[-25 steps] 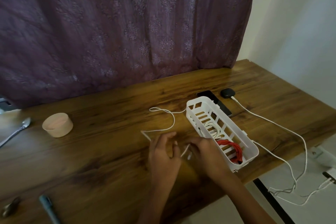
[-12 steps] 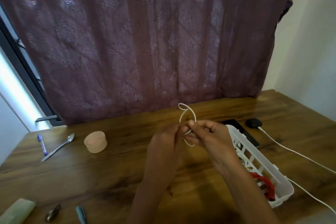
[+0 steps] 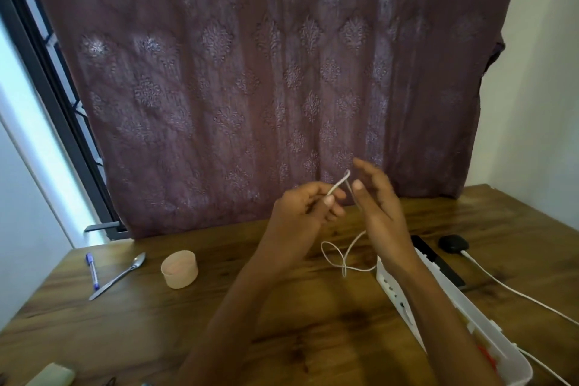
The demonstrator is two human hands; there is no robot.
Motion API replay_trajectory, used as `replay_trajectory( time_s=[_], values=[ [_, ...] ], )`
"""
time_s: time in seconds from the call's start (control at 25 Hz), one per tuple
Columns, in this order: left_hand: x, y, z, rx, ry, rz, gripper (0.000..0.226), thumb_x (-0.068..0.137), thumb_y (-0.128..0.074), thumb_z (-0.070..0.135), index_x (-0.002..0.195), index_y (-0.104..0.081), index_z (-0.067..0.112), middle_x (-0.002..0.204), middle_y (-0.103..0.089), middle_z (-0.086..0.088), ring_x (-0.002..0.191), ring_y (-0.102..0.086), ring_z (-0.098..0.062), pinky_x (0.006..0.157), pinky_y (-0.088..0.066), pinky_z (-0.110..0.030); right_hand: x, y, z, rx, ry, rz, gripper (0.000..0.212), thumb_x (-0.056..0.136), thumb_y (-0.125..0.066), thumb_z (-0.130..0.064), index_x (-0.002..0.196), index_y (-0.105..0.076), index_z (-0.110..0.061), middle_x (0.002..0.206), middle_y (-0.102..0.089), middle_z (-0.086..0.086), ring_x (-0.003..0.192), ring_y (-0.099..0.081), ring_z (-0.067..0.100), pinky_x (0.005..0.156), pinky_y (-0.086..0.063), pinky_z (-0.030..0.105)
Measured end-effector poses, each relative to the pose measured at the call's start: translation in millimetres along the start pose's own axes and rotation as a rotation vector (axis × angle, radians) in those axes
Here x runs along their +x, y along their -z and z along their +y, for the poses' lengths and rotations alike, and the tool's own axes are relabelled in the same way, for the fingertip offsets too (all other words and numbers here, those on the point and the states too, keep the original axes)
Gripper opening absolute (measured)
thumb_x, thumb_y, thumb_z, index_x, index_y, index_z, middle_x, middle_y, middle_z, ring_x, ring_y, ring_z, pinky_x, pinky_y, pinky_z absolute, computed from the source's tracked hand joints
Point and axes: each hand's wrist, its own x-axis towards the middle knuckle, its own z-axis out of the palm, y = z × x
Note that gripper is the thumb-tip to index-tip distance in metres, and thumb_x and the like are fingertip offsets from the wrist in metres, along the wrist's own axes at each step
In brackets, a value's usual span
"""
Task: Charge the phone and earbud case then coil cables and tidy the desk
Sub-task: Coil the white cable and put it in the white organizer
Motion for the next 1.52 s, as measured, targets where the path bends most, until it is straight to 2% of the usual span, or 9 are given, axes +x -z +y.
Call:
replay_trajectory(
  time_s=[0.16, 0.32, 0.52, 0.76, 1.0, 1.12, 1.24, 1.36, 1.52],
  values=[
    [28, 4, 32, -0.651, 0.157, -0.114, 0.023, 0.098, -0.034, 0.009, 0.088, -0.055, 0.005, 0.065, -0.070, -0.001, 0.061, -0.066, -0.008, 0.060, -0.055, -0.018, 16, -10, -1, 0.116, -0.018, -0.121, 0.020, 0.096, -0.045, -0.018, 0.102, -0.060, -0.029, 0.096, -0.069, -0.009, 0.094, -0.063, 0.004, 0.081, -0.051, 0.020],
    [56, 9, 53, -0.887, 0.134, -0.129, 0.018, 0.098, -0.035, 0.012, 0.096, -0.051, 0.004, 0.091, -0.073, -0.010, 0.086, -0.070, -0.019, 0.080, -0.057, -0.028, 16, -25, 6, -0.044, 0.034, -0.141, 0.017, 0.096, -0.047, -0.024, 0.088, -0.062, -0.029, 0.072, -0.068, -0.011, 0.064, -0.061, 0.007, 0.058, -0.047, 0.019],
    [78, 9, 48, -0.720, -0.025, 0.040, 0.021, 0.100, -0.033, 0.018, 0.114, -0.047, 0.010, 0.114, -0.064, -0.001, 0.113, -0.059, -0.015, 0.098, -0.046, -0.027, 11, -22, 14, -0.200, 0.123, -0.110, 0.030, 0.090, -0.057, -0.009, 0.117, -0.062, -0.019, 0.089, -0.061, -0.007, 0.082, -0.057, -0.003, 0.071, -0.042, 0.004],
    [76, -3, 24, -0.162, -0.189, 0.059, 0.028, 0.099, -0.033, 0.019, 0.124, -0.045, 0.011, 0.115, -0.061, 0.009, 0.116, -0.055, -0.007, 0.103, -0.039, -0.019, 14, 4, -5, -0.143, 0.352, -0.015, 0.030, 0.082, -0.061, 0.007, 0.096, -0.070, -0.017, 0.083, -0.065, -0.006, 0.077, -0.061, 0.004, 0.069, -0.048, 0.013],
    [64, -14, 17, -0.055, -0.085, -0.098, 0.026, 0.099, -0.034, 0.014, 0.101, -0.059, 0.017, 0.081, -0.066, -0.001, 0.065, -0.063, -0.002, 0.064, -0.051, -0.016, 39, 35, -43, -0.387, 0.632, 0.099, 0.008, 0.070, -0.077, -0.010, 0.072, -0.070, -0.009, 0.072, -0.061, -0.004, 0.068, -0.056, 0.003, 0.062, -0.041, 0.009],
    [61, -15, 24, -0.201, 0.003, -0.149, 0.034, 0.100, -0.028, 0.014, 0.088, -0.059, 0.011, 0.052, -0.058, 0.004, 0.036, -0.042, -0.004, 0.038, -0.032, -0.013, 61, 48, -56, -0.431, 0.660, 0.062, 0.008, 0.071, -0.077, -0.012, 0.074, -0.072, -0.007, 0.073, -0.063, 0.004, 0.064, -0.056, 0.007, 0.058, -0.043, 0.015],
    [63, -10, 32, -0.377, 0.064, -0.238, 0.036, 0.099, -0.027, 0.012, 0.080, -0.058, 0.007, 0.041, -0.044, 0.006, 0.032, -0.028, -0.002, 0.036, -0.023, -0.012, 78, 57, -62, -0.287, 0.598, -0.001, 0.008, 0.073, -0.072, -0.016, 0.080, -0.074, -0.011, 0.073, -0.061, -0.002, 0.062, -0.053, 0.000, 0.058, -0.038, 0.009],
    [62, -7, 42, -0.840, 0.180, -0.327, 0.028, 0.088, -0.036, 0.016, 0.075, -0.058, 0.006, 0.041, -0.035, 0.007, 0.031, -0.022, -0.001, 0.035, -0.018, -0.015, 84, 51, -57, -0.208, 0.559, 0.018, 0.009, 0.079, -0.066, -0.018, 0.084, -0.073, -0.014, 0.075, -0.062, -0.008, 0.065, -0.055, 0.003, 0.060, -0.042, 0.012],
    [65, -6, 51, -1.156, 0.115, -0.294, 0.029, 0.086, -0.038, 0.016, 0.071, -0.062, 0.010, 0.043, -0.035, 0.007, 0.033, -0.018, -0.003, 0.033, -0.020, -0.014, 79, 32, -38, -0.041, 0.275, 0.101, 0.017, 0.090, -0.056, -0.014, 0.080, -0.067, -0.022, 0.064, -0.060, -0.001, 0.058, -0.051, 0.008, 0.056, -0.043, 0.023]
  ],
)
